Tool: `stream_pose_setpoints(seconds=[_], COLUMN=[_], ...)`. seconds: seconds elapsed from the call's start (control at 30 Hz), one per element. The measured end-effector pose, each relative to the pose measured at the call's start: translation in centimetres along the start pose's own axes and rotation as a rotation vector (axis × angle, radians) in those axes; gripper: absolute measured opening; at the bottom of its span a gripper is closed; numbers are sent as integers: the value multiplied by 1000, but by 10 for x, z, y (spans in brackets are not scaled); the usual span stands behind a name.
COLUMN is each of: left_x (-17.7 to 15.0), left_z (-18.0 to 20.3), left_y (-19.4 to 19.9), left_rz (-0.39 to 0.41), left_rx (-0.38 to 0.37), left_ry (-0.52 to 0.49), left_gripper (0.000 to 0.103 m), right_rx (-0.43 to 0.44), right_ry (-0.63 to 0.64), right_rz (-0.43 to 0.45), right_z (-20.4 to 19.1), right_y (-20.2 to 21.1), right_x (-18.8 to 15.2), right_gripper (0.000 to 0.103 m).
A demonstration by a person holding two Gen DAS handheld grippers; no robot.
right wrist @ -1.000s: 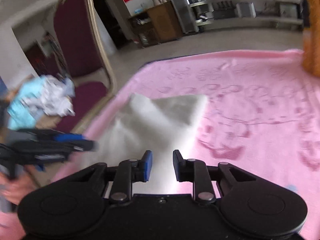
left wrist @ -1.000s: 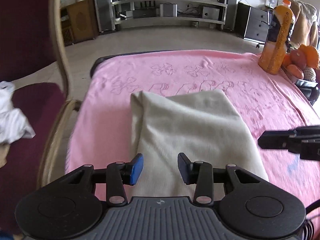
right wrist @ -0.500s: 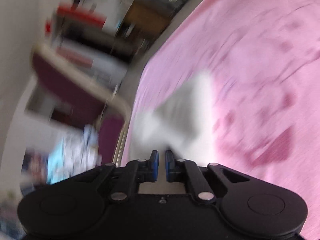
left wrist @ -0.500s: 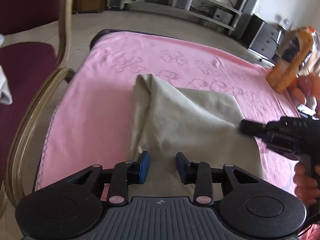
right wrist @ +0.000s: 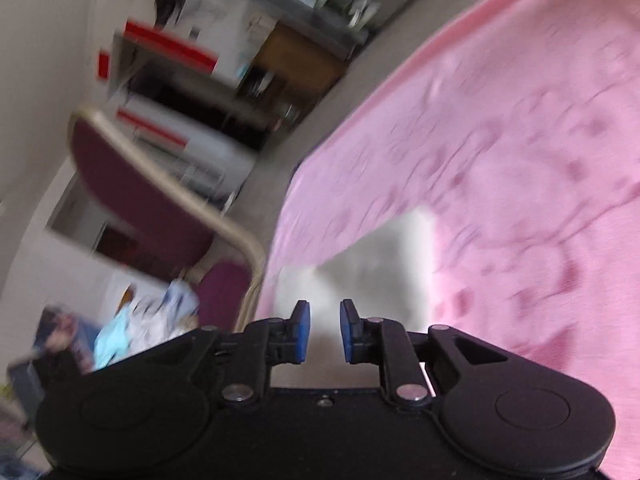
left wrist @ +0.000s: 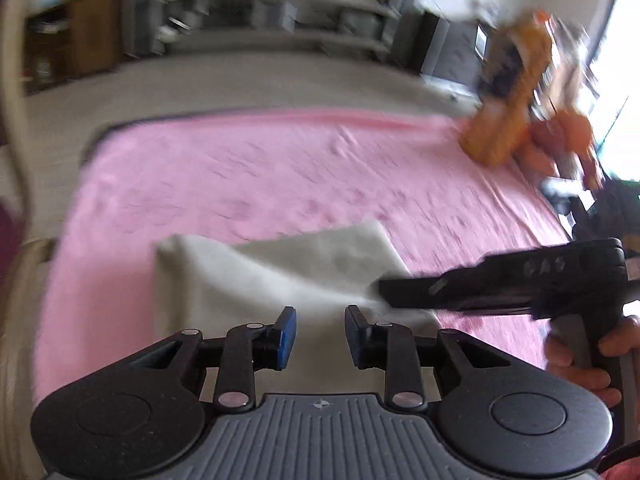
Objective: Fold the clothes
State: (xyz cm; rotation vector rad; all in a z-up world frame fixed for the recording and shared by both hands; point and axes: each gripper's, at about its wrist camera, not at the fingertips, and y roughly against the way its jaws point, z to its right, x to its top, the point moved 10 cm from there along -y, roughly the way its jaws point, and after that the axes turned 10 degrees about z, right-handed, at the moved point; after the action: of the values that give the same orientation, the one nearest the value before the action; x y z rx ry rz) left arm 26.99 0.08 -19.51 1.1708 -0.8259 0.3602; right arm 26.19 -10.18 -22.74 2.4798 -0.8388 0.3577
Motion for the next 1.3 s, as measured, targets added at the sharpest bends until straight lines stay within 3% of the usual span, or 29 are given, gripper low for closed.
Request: stream_pose_setpoints(seconds=[0.07, 0.13, 0.23, 0.4, 0.43, 0.47, 0.5, 0.63, 0.8, 1.0, 1.1, 1.17, 1.3], left_x=[-1, 3, 14, 10, 7, 5, 3, 7, -20, -85, -101, -99, -105], left_z=[-12, -35, -67, -109, -115, -121, -124, -112, -77, -34, -23, -21, -20], left_y=[-21, -35, -40, -21, -15, -8, -2, 33, 77, 102, 102, 102, 94], left_rz=[-43, -43, 18, 129, 132, 128, 121, 125, 105, 23, 11, 28, 7], left_rx=[53, 115, 194, 431, 474, 505, 524, 483, 355, 249, 234, 240, 219], left_ry=[-2, 42, 144, 209, 220, 236, 248, 248, 246, 241, 209, 185, 185], left_gripper=[33, 32, 26, 29, 29, 27, 21, 25, 34, 35, 33, 28, 27], right_rx=[-21, -54, -104, -172, -214, -268, -323, -370, -431, -471, -485, -468, -266], right_ry=[1, 22, 23, 55, 69, 82, 96, 125, 326, 513, 563, 576, 591], right_rz=[-67, -57, 58, 280, 321, 361, 401, 409, 376, 372, 298, 218, 60], right_z=[7, 14, 30, 47, 50, 54, 57, 48, 5, -18, -11, -8, -29], right_y=[-15, -23, -26, -11, -6, 0, 6, 36, 84, 137, 136, 124, 90], right_x=[-10, -7, 17, 42, 47, 53, 59, 69, 58, 20, -13, -37, -75], right_gripper=[17, 11, 10, 1, 4, 18, 22, 22, 22, 28, 31, 30, 26])
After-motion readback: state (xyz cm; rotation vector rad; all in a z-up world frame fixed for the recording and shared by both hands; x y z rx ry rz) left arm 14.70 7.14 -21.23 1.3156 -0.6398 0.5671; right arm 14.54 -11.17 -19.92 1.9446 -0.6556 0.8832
